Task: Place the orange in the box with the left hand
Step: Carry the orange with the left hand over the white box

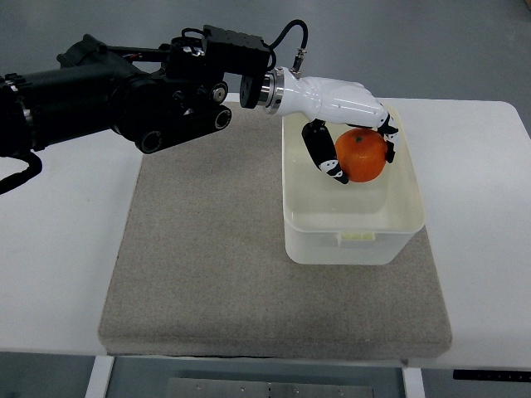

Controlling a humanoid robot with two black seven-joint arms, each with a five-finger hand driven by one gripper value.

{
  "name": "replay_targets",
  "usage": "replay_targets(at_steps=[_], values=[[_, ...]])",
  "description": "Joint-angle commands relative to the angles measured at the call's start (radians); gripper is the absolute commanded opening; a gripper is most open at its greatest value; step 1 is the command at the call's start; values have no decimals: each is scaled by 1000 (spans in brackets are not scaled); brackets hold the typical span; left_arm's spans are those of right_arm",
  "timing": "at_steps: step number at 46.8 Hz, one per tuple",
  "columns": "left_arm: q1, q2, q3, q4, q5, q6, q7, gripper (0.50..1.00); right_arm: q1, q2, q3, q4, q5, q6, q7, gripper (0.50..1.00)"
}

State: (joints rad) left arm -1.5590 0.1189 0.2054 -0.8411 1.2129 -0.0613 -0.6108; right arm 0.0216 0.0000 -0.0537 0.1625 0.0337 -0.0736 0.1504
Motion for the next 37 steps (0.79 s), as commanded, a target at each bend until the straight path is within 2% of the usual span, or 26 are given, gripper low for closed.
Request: replay_targets(at_steps=[1,24,25,26,27,28,34,37], values=[[19,-1,0,14,0,0,0,500,0,0,0,0,0,0,0,926],[62,-2,2,45,-4,15,0,500,0,0,0,0,0,0,0,926],[62,-2,0,45,-6,26,0,520,0,0,0,0,0,0,0,926],[62,-2,-1,45,-9,41,0,620,0,0,0,0,0,0,0,926],[63,-2,0,45,-10,58,0,696,0,0,0,0,0,0,0,926],[62,-2,0,45,-9,73,0,749,0,0,0,0,0,0,0,926],[63,-2,2,43,-9,86,0,915,0,0,0,0,0,0,0,926],[74,-2,3,43,-10,86,0,930,0,0,0,0,0,0,0,926]])
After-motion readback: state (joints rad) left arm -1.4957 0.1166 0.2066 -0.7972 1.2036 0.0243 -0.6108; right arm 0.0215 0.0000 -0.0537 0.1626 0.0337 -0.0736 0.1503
